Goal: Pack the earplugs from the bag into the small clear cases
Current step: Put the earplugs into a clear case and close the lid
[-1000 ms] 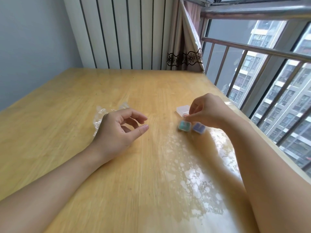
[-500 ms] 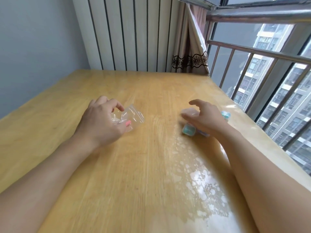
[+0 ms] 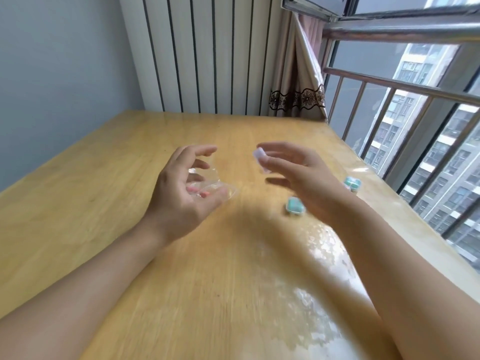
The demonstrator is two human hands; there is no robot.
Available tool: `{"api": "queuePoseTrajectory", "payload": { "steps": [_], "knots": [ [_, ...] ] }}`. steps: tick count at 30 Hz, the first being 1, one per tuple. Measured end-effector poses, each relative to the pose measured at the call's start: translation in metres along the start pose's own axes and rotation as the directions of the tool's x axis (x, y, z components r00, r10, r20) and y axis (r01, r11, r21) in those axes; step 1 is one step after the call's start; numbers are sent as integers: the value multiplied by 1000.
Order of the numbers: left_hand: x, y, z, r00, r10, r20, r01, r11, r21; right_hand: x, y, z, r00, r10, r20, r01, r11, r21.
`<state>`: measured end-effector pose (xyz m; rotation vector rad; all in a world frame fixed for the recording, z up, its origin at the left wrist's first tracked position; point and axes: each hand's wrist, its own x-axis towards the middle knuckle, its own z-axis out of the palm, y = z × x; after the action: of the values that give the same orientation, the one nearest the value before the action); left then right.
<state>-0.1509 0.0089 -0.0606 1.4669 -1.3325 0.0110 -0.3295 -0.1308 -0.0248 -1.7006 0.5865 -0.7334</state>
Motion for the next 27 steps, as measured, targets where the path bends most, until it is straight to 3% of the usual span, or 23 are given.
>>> {"api": "queuePoseTrajectory", "payload": {
  "steps": [1, 3, 6, 9, 12, 15, 19, 22, 27],
  "knots": [
    [-3, 4, 4, 1000, -1, 1, 1, 999, -47, -5, -4, 10, 989, 90, 120, -113, 974, 198],
    [-6, 8, 9, 1000, 14, 0, -14, 999, -39, -12, -5, 29, 936, 179, 302, -295, 868, 400],
    [-5, 8, 11, 999, 33, 0, -33, 999, -3, -13, 0, 39, 885, 247, 395, -426, 771, 474],
    [-5, 4, 12, 999, -4, 51, 5, 999, -32, -12, 4, 34, 860, 306, 409, -471, 786, 401],
    [-4, 4, 13, 984, -152, 95, 167, 970, -176, -8, 5, 30, 899, 319, 299, -410, 853, 324],
    [-3, 9, 13, 936, -310, 168, 351, 861, -368, -5, 2, 24, 964, 213, 157, -251, 926, 283],
    [-4, 19, 8, 835, -414, 363, 550, 629, -549, -8, -3, 15, 961, 97, 260, -134, 982, 131],
    [-2, 19, 5, 792, -439, 425, 610, 536, -583, -8, -1, 13, 960, 63, 272, -88, 993, 81],
    [-2, 17, 7, 775, -427, 466, 633, 526, -568, -7, 0, 12, 970, -30, 241, 26, 999, 20]
  ]
}}
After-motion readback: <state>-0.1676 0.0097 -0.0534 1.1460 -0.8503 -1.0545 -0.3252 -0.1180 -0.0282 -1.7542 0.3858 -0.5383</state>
